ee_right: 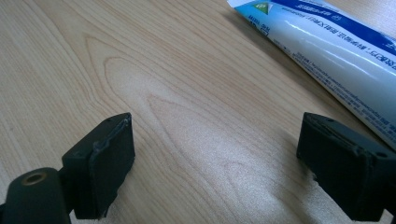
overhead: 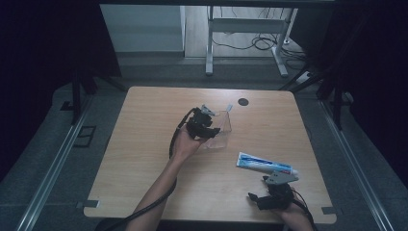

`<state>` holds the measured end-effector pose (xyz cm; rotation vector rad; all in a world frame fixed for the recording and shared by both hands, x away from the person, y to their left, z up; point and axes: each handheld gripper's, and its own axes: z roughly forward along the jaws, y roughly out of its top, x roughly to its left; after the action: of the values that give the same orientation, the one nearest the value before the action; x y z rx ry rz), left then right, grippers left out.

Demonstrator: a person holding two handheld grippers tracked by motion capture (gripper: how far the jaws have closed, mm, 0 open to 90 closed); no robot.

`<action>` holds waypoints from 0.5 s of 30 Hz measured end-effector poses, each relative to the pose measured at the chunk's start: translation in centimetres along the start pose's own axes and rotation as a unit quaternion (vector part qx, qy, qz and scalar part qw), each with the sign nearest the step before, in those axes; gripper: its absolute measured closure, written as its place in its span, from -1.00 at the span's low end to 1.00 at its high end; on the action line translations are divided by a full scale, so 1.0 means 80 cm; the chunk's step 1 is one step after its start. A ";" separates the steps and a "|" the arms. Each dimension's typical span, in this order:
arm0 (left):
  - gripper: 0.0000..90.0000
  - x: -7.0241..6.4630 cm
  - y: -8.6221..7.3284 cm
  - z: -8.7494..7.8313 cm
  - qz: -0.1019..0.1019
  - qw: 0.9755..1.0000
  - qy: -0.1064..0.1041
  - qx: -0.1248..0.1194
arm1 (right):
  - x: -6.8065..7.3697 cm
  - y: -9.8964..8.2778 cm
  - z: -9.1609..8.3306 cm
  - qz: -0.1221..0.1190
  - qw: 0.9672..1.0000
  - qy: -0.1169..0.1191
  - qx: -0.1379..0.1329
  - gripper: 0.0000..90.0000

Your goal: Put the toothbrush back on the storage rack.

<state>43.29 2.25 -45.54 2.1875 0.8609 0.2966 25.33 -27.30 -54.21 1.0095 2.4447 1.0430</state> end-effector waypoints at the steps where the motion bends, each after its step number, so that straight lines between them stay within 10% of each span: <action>1: 0.09 -0.001 0.001 -0.001 -0.003 1.000 -0.003 -0.003 | 0.000 0.000 0.000 0.000 1.000 0.000 0.000 -0.76; 15: -0.25 -0.016 0.006 -0.025 0.014 1.000 -0.022 -0.001 | 0.000 0.000 0.000 0.000 1.000 0.000 0.000 -0.76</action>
<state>41.64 2.28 -43.73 2.1975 0.8065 0.2631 25.33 -27.30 -54.21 1.0104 2.4446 1.0430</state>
